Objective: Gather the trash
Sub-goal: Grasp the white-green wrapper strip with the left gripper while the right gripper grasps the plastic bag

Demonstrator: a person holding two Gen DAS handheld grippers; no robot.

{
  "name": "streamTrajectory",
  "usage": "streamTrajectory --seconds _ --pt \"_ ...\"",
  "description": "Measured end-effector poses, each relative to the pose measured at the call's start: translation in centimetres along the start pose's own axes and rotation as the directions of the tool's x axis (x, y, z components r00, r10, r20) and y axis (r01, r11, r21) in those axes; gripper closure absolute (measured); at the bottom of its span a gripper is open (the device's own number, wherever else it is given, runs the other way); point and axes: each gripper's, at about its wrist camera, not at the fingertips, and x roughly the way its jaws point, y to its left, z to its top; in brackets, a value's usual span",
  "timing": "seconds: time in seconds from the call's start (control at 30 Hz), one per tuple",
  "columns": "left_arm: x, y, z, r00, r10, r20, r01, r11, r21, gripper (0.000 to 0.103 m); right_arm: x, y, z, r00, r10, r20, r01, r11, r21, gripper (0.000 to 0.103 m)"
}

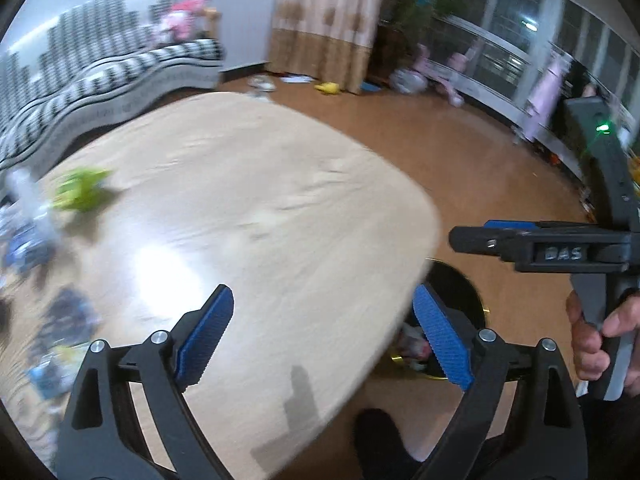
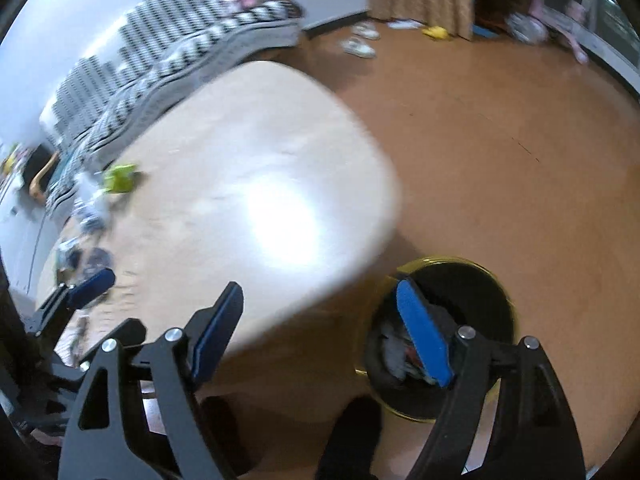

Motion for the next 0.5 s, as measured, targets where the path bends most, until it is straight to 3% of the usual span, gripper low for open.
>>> streamTrajectory --seconds 0.23,0.5 --pt "-7.0 11.7 -2.5 0.986 0.168 0.025 -0.161 0.973 -0.167 0.014 2.4 13.3 1.8 0.989 0.145 -0.018 -0.146 0.974 -0.175 0.026" --pt "-11.9 21.2 -8.4 0.970 0.242 -0.028 -0.242 0.942 -0.232 0.013 6.2 26.7 1.2 0.966 0.232 -0.112 -0.256 0.906 -0.337 0.026"
